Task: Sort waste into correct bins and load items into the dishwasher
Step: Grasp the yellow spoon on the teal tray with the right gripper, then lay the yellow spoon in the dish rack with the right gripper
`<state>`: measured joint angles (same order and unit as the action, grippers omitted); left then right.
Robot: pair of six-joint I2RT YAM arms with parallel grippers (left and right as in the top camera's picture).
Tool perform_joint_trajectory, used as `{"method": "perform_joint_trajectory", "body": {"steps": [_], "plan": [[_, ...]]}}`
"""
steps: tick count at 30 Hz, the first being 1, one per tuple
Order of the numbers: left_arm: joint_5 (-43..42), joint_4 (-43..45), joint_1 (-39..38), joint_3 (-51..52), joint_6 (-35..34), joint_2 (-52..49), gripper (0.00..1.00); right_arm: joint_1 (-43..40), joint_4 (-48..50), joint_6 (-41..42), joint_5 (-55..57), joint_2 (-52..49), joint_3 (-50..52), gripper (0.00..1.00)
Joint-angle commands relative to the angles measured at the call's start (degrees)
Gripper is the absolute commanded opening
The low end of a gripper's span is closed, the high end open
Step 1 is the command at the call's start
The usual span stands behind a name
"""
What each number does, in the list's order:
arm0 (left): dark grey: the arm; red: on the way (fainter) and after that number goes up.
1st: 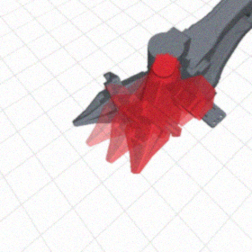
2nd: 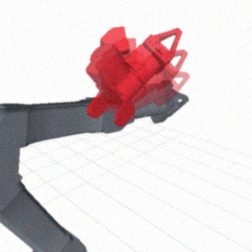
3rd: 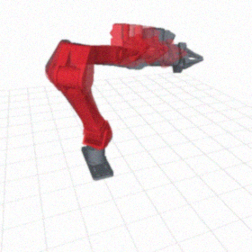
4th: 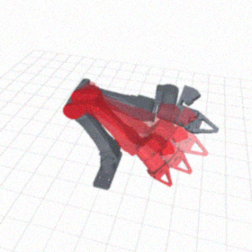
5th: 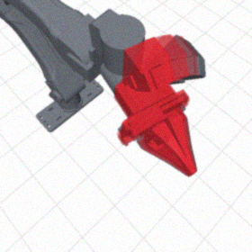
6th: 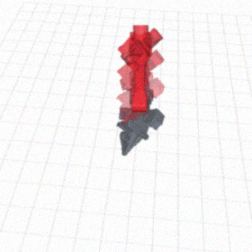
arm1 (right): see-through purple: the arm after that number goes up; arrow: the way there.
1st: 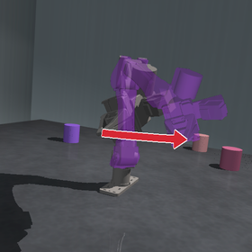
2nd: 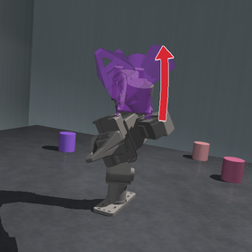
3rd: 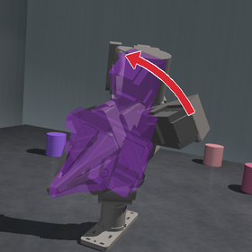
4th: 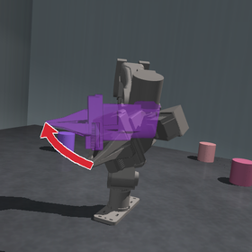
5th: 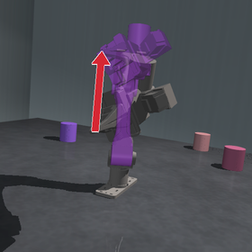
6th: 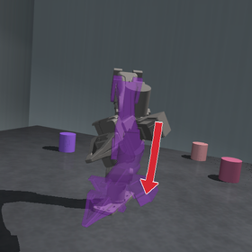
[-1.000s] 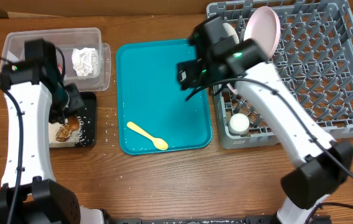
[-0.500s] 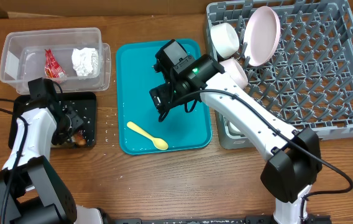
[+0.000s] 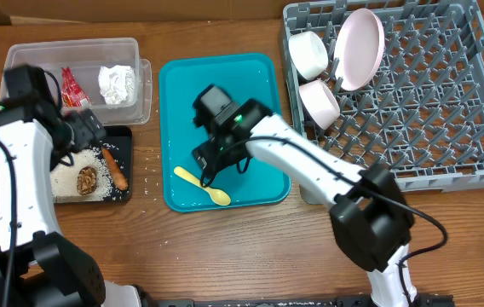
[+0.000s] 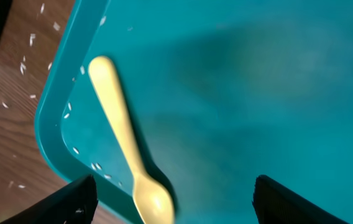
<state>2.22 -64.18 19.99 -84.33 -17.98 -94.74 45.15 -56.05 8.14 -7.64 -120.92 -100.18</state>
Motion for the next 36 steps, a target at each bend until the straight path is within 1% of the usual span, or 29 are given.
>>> {"method": "perform_joint_trajectory", "body": {"steps": [1,8,10,11,13,14,15,16,17,18,25,30,33,36], "plan": [[-2.4,-2.1,-0.1,-7.0,2.6,0.5,1.00,2.6,2.2,-2.7,2.9,-2.7,1.9,0.81],[-2.2,-2.0,-0.1,-8.0,2.8,0.3,1.00,5.2,3.0,-4.0,5.6,-8.6,2.1,0.71],[-2.2,-2.0,-0.1,-8.0,2.8,0.3,1.00,5.6,3.7,-4.0,6.3,-9.8,2.1,0.67],[-2.2,-2.0,-0.1,-8.0,2.8,0.3,1.00,5.7,4.2,-3.9,6.3,-10.3,2.1,0.64],[-2.2,-1.9,-0.1,-8.0,2.8,0.3,1.00,5.8,4.5,-3.9,6.3,-10.9,2.1,0.54],[-2.2,-1.9,-0.1,-8.0,2.8,0.3,1.00,5.8,4.4,-3.9,6.3,-11.1,2.1,0.47],[-2.2,-1.9,-0.1,-8.0,2.8,0.3,1.00,5.8,4.5,-3.9,6.3,-11.0,2.1,0.33],[-2.2,-1.9,-0.1,-7.9,2.8,0.3,1.00,5.8,4.7,-3.7,6.3,-11.0,2.1,0.21],[-2.2,-1.8,-0.1,-7.9,2.8,0.3,1.00,5.7,4.9,-3.7,6.3,-11.0,2.1,0.06],[-2.2,-1.8,-0.1,-7.9,2.8,0.3,1.00,5.5,4.8,-3.7,6.3,-11.0,1.9,0.04],[-2.1,-1.8,-0.1,-7.9,2.8,0.3,1.00,0.9,-0.1,-3.7,6.2,-8.4,-3.9,0.04],[-2.1,-1.8,-0.1,-7.9,2.8,0.3,1.00,-5.3,-5.1,-3.7,3.2,-3.1,-12.4,0.04],[-2.1,-1.7,-0.1,-7.9,2.8,0.3,1.00,-9.8,-9.3,-3.7,0.4,0.3,-19.2,0.04],[-2.1,-1.7,-0.1,-7.9,2.8,0.3,1.00,-14.7,-13.2,-1.7,-0.5,3.4,-24.9,0.04]]}}
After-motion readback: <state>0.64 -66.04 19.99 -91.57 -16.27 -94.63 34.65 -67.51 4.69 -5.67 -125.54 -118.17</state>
